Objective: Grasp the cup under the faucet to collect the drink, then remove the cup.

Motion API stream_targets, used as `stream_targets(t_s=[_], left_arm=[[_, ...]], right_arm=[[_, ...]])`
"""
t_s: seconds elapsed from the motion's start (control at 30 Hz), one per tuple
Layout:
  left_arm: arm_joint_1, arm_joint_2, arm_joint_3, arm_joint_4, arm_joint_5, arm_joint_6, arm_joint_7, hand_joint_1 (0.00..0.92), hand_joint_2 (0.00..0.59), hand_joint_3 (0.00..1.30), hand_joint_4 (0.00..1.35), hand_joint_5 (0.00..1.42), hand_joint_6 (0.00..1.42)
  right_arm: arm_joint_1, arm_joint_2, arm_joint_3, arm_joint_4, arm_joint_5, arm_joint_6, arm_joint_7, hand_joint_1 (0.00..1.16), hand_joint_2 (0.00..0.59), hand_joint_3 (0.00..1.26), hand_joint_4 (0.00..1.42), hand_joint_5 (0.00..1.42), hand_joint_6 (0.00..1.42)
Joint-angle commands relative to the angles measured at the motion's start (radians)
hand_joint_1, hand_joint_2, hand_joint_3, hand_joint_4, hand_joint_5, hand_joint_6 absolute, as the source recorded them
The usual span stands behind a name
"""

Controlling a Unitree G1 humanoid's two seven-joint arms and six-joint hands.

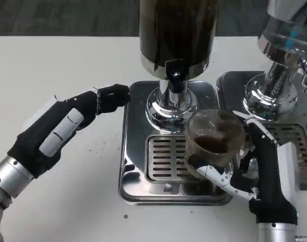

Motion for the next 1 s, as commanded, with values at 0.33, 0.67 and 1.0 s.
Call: stream_targets(t_s=[0.33,0.67,1.0], left_arm=[[0.064,0.041,-0.027,-0.029,0.107,-0.175,0.067,0.0,0.19,0.24,0.19,0.15,0.14],[0.154,0.105,-0.041,-0.126,0.19,-0.291,0.144,0.0,0.166,0.15,0.02,0.01,0.06],[0.222,0.173,-0.073,-0.198,0.277,-0.395,0.205,0.0,0.164,0.14,0.0,0.0,0.04]], right_arm=[[0.133,-0.016,-0.044,-0.21,0.012,-0.014,0.065,0.8,0.189,0.64,0.76,0.92,1.27],[0.233,-0.031,-0.069,-0.353,0.024,-0.01,0.145,0.8,0.189,0.65,0.78,0.93,1.28],[0.303,-0.03,-0.083,-0.431,0.043,-0.021,0.214,0.8,0.188,0.66,0.78,0.93,1.29]])
